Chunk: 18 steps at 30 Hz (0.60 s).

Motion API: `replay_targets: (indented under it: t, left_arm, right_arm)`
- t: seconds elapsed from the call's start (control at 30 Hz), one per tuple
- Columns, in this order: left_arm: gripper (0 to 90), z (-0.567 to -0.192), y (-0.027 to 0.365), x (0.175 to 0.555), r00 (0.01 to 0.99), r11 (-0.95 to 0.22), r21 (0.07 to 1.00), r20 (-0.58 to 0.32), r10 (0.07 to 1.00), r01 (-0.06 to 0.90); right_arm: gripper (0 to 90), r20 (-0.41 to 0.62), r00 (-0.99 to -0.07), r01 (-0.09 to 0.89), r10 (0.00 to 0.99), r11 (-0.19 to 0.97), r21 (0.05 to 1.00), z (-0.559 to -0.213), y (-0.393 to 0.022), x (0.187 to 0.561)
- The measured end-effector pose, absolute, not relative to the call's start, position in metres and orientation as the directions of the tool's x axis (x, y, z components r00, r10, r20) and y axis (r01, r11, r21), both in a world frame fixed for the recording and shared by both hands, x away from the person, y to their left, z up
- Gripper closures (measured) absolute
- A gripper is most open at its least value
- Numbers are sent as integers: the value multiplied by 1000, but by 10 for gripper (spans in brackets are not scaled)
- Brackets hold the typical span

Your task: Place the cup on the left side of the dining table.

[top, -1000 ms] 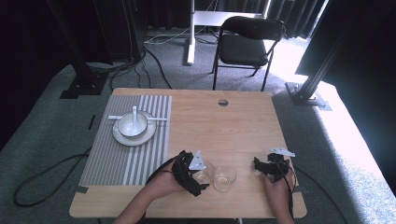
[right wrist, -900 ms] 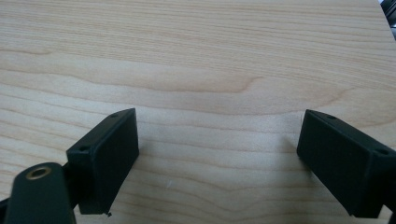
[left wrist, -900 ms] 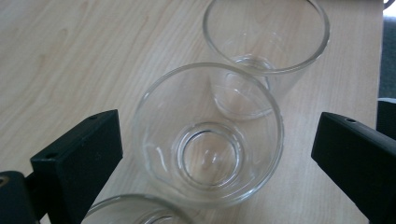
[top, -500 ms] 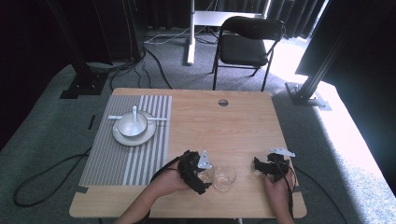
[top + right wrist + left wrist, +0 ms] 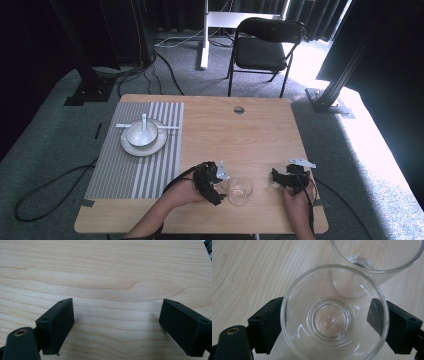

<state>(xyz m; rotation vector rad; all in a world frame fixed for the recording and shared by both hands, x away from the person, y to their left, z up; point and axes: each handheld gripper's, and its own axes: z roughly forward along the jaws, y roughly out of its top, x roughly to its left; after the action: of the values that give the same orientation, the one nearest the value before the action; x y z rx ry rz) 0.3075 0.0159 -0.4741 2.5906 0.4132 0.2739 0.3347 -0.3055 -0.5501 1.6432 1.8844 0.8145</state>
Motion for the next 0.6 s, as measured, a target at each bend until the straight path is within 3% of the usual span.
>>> replay_targets:
  t: [0.6]
  left_arm:
    - [183,-472,14,307,929,-837,469,86,361,282]
  right_arm:
    - [122,11,-141,686,990,90,722,-550,-306,335]
